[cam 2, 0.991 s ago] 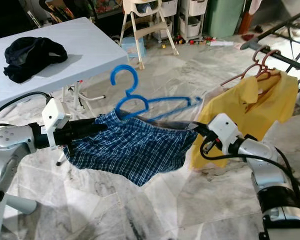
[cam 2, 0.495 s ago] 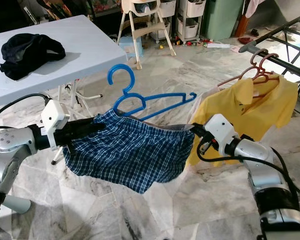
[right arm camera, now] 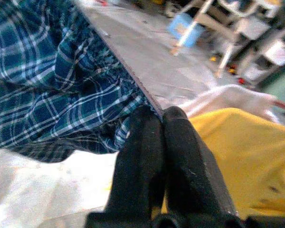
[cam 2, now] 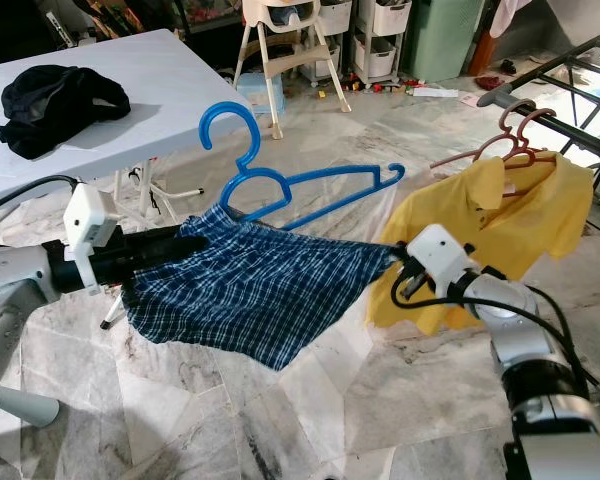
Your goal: Hang hanger
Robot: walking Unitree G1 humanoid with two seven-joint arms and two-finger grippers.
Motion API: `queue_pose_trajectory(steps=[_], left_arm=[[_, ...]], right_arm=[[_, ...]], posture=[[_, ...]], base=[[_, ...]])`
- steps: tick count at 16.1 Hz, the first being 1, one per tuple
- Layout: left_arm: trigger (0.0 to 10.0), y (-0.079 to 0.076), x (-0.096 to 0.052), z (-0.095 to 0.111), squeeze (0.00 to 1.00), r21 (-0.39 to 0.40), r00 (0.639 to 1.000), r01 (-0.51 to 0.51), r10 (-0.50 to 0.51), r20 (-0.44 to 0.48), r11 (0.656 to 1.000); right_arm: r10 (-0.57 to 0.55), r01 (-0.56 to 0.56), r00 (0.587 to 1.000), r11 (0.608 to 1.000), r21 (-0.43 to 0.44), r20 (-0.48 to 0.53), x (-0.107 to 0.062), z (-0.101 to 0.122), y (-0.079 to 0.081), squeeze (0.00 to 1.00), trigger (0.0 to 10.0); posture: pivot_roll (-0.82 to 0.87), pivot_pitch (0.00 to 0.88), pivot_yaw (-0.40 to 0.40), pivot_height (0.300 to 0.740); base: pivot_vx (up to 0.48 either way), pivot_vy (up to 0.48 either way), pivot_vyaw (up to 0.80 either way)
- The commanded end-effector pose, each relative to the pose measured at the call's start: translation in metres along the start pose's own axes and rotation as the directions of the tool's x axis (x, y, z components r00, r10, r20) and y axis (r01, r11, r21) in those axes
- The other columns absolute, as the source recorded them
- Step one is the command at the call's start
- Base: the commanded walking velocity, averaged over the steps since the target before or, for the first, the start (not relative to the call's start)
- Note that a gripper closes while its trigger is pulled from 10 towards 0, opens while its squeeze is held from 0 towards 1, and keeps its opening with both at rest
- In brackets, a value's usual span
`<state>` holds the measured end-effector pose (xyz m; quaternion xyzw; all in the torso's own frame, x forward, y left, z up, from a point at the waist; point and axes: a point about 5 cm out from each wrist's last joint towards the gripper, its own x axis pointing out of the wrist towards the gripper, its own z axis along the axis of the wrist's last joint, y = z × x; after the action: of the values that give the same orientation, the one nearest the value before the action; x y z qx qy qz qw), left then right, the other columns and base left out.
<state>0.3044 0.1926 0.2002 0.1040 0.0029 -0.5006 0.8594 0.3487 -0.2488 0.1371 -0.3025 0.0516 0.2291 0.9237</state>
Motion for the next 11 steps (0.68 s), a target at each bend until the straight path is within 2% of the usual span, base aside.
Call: queue_pose_trajectory(steps=[1,3,5,7,9,11], left_arm=[[0.0,0.0,-0.007,0.001,0.0,0.002,1.0,0.004,-0.004,-0.013,1.0],[0.0,-0.007,-0.002,-0.006,0.0,-0.04,1.0,0.02,-0.02,-0.015,0.999],[0.0,-0.013,0.004,-0.019,0.0,-0.072,1.0,-0.002,0.0,-0.021,0.997],[0.0,-0.016,0.01,-0.033,0.0,-0.119,0.997,-0.075,0.074,-0.017,0.99],[0.0,-0.02,0.01,-0.035,0.0,-0.125,0.998,-0.064,0.062,-0.018,0.99],[0.0,-0.013,0.006,-0.025,0.0,-0.098,0.996,-0.093,0.094,0.004,0.991]], right_arm=[[-0.077,0.077,0.997,0.997,-0.027,-0.007,-0.003,0.003,-0.015,0.0,0.0],[-0.152,0.153,0.987,0.988,0.001,0.04,-0.001,0.012,-0.023,0.0,0.0],[-0.18,0.178,0.98,0.983,0.035,0.082,0.002,0.018,-0.023,0.0,0.0],[-0.184,0.173,0.976,0.98,0.1,0.118,0.003,0.017,-0.011,0.0,0.0],[-0.188,0.176,0.975,0.979,0.102,0.118,0.001,0.013,-0.004,0.0,0.0],[-0.19,0.18,0.978,0.977,0.113,0.083,-0.003,0.002,0.0,0.0,0.0]], posture=[[-0.1,0.078,0.004,0.74],[-0.1,0.078,0.004,0.74],[-0.1,0.075,0.006,0.74],[-0.11,0.073,0.015,0.74],[-0.11,0.071,0.019,0.74],[-0.11,0.072,0.019,0.74]], base=[[0.0,0.0,0.0],[0.0,0.0,0.0],[0.0,0.0,0.0],[0.0,0.0,0.0],[0.0,0.0,0.0],[0.0,0.0,0.0]])
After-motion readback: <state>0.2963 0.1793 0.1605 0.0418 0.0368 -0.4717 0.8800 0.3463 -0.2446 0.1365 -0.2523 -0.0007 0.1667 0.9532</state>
